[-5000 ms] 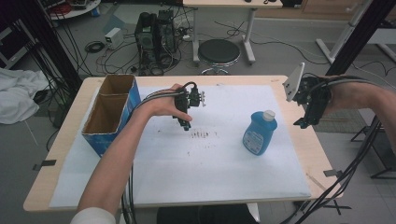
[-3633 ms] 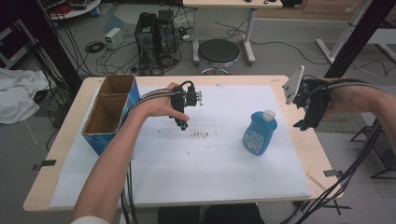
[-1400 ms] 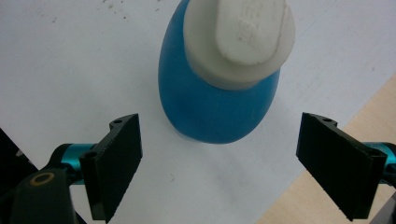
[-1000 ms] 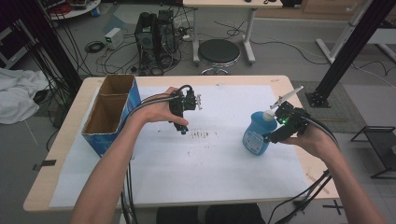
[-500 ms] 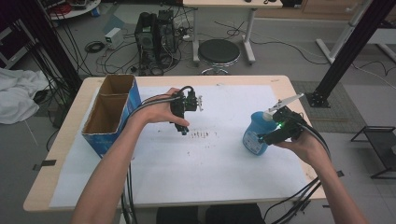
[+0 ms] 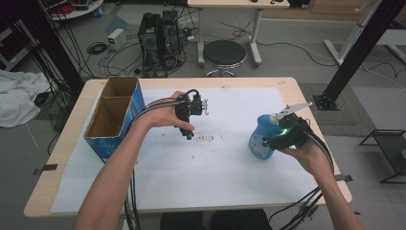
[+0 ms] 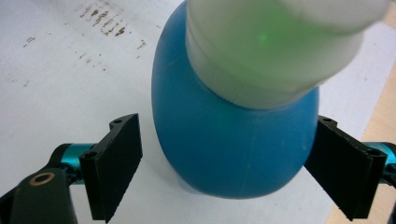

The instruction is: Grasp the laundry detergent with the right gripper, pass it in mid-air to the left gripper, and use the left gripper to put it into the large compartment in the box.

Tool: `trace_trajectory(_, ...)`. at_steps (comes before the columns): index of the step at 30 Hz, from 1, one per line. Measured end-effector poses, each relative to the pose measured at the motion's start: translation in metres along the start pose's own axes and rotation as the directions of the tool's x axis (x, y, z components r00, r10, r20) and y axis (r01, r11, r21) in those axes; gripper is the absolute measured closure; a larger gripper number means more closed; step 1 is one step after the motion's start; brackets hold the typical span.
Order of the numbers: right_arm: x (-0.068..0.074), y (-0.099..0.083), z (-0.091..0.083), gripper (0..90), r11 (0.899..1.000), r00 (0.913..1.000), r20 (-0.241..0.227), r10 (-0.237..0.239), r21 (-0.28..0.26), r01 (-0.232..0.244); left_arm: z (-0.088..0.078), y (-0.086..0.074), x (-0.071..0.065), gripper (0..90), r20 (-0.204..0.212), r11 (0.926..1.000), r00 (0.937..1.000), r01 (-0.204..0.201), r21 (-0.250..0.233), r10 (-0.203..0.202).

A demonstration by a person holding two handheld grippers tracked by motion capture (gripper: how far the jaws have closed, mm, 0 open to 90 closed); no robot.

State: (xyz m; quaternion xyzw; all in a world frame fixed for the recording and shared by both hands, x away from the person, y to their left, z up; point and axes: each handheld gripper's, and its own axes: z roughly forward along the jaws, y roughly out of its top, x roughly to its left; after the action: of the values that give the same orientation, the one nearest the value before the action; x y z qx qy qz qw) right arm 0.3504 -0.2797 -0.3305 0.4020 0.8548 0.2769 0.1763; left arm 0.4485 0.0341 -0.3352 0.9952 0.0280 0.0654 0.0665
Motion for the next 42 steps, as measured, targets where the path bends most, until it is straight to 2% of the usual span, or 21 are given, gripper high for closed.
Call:
trace_trajectory(3, 0.001, -0.002, 0.001, 13.6, 1.000, 1.0000, 0.004, 0.009, -0.008, -0.009, 0.000, 0.000, 0.001, 13.4, 0.000, 0.9999, 0.9999, -0.013, 0.010, 0.013)
trace_trajectory(4, 0.001, -0.002, 0.002, 13.6, 1.000, 0.9999, 0.007, 0.013, -0.016, -0.013, 0.001, 0.000, 0.000, 13.4, -0.002, 1.0000, 1.0000, -0.003, -0.001, 0.003)
trace_trajectory(5, 0.002, -0.004, 0.004, 13.6, 1.000, 0.9997, 0.013, 0.018, -0.021, -0.018, 0.000, 0.000, 0.001, 13.4, -0.005, 0.9998, 0.9999, -0.016, 0.011, 0.016)
trace_trajectory(7, 0.000, -0.006, 0.007, 13.6, 0.999, 0.9997, 0.024, 0.008, -0.038, -0.007, 0.001, 0.000, 0.001, 13.5, -0.001, 0.9998, 0.9999, -0.014, 0.012, 0.014)
trace_trajectory(20, -0.001, -0.013, 0.017, 13.7, 0.997, 0.9991, 0.020, 0.037, -0.076, -0.035, 0.001, -0.003, 0.000, 13.4, -0.010, 1.0000, 0.9999, -0.008, 0.003, 0.009)
trace_trajectory(25, 0.000, -0.014, 0.020, 13.8, 0.995, 0.9990, 0.022, 0.039, -0.090, -0.037, 0.003, -0.003, 0.000, 13.4, 0.004, 1.0000, 1.0000, -0.003, -0.001, 0.003)
trace_trajectory(30, -0.001, -0.012, 0.020, 14.0, 0.997, 0.9993, 0.011, 0.035, -0.062, -0.035, 0.004, -0.003, 0.001, 13.4, -0.006, 1.0000, 1.0000, -0.001, -0.004, 0.001)
trace_trajectory(42, -0.002, -0.012, 0.018, 17.6, 0.997, 0.9994, 0.002, 0.036, -0.069, -0.035, 0.003, -0.004, 0.000, 13.4, -0.004, 1.0000, 1.0000, -0.003, -0.002, 0.003)
